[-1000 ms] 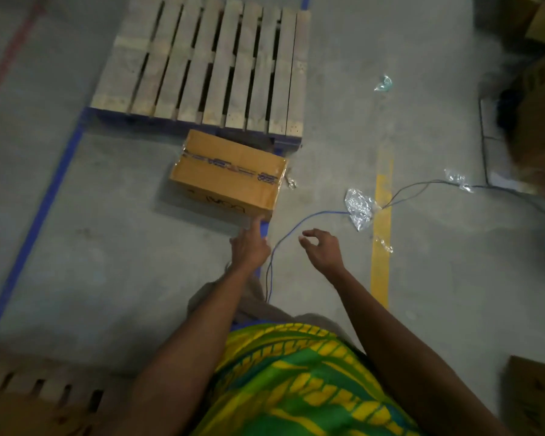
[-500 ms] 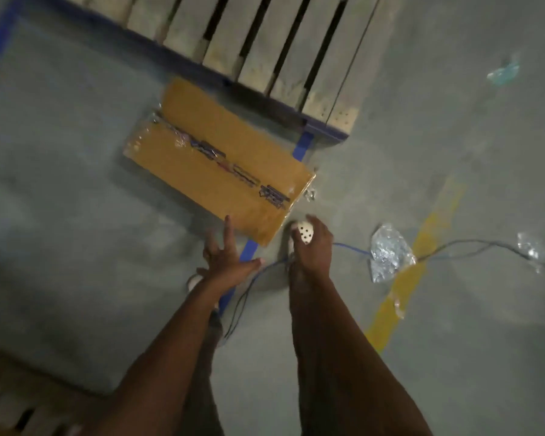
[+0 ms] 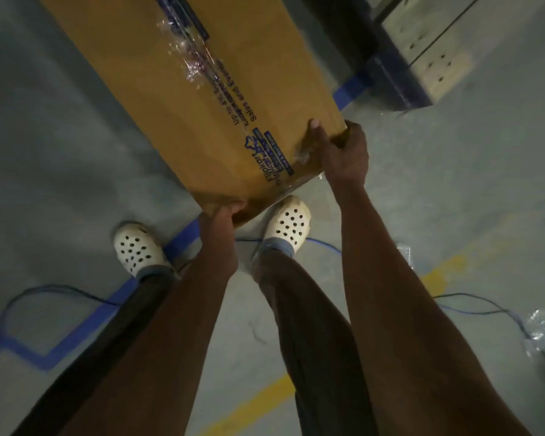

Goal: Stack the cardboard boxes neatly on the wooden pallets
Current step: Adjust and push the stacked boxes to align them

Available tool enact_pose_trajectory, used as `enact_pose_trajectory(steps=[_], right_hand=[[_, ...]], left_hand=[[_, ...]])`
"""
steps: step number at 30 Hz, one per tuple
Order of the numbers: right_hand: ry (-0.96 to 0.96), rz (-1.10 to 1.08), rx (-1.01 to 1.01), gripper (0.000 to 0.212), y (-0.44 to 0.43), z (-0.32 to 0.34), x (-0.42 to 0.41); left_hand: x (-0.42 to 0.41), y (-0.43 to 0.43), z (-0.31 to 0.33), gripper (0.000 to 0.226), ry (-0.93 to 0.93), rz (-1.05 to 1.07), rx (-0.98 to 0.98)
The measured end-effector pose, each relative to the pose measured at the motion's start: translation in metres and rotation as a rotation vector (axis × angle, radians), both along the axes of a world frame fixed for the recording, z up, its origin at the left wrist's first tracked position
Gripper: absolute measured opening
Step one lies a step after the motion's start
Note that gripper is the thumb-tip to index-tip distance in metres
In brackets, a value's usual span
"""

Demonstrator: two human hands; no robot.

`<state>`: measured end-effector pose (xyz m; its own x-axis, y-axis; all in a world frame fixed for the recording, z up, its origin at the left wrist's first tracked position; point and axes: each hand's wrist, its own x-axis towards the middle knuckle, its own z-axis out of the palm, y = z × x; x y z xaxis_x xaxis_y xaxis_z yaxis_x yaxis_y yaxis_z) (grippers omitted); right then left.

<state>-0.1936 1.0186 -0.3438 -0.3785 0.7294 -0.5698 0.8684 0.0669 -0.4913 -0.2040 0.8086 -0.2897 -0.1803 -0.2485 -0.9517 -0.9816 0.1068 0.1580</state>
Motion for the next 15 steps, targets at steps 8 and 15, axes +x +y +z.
enact_pose_trajectory(steps=[8,15], right_hand=[[0.079,0.049,0.18,0.083,-0.083,0.184,-0.041],[0.171,-0.237,0.331,0.089,-0.18,0.384,-0.071]], left_hand=[[-0.062,-0.065,0.162,0.077,0.291,0.041,-0.337],[-0.112,-0.141,0.35,0.067,0.409,-0.246,-0.531]])
